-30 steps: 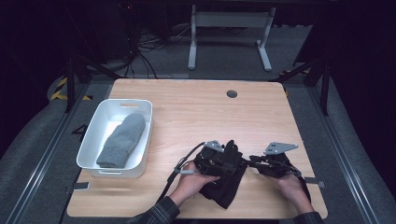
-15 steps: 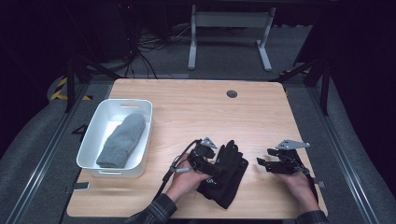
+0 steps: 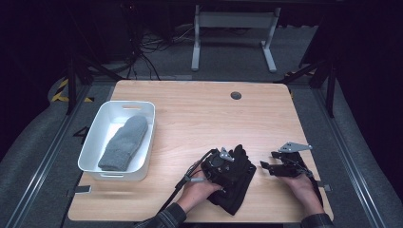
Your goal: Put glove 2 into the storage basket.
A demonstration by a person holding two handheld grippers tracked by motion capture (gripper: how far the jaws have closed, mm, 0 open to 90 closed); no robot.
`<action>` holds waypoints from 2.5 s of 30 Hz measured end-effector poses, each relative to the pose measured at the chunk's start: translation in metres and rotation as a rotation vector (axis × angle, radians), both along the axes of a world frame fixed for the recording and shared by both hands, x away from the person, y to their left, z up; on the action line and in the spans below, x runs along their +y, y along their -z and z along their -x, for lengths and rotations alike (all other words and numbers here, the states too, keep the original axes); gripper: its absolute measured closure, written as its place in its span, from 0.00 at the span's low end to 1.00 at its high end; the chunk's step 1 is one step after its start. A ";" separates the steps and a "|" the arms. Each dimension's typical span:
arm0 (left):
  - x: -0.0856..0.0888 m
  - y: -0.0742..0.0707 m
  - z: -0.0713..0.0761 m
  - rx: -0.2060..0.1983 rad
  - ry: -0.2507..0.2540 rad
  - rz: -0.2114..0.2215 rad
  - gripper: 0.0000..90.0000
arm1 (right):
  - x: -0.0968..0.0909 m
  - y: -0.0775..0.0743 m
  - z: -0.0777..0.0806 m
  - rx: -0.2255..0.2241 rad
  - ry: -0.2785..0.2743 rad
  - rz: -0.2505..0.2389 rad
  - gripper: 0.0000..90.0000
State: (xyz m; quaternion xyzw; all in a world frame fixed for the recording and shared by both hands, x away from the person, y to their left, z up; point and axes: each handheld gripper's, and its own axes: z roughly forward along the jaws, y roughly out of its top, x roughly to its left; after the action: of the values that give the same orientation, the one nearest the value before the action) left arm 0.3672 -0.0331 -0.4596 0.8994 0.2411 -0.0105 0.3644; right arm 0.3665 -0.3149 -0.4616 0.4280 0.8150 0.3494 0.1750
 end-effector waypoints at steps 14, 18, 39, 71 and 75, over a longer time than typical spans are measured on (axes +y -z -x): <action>0.008 -0.004 -0.010 0.154 0.076 0.073 0.82 | -0.002 0.006 0.000 -0.046 0.026 0.012 0.22; 0.020 -0.016 -0.012 0.127 0.064 0.064 0.82 | -0.001 0.007 -0.001 -0.049 0.032 0.016 0.20; 0.151 -0.123 -0.054 0.029 -0.145 0.104 0.82 | 0.000 0.007 -0.002 -0.049 0.034 0.020 0.18; 0.331 -0.101 -0.090 0.132 -0.512 -0.005 0.78 | 0.000 0.007 -0.002 -0.048 0.044 0.022 0.18; 0.333 -0.088 -0.092 0.123 -0.537 -0.070 0.58 | 0.000 0.007 -0.002 -0.048 0.045 0.022 0.18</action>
State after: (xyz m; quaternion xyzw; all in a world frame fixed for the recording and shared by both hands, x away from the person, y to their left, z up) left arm 0.4593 0.2996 -0.3714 0.8131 0.4928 0.0402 0.3073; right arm 0.3685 -0.3153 -0.4690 0.4357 0.8044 0.3467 0.2071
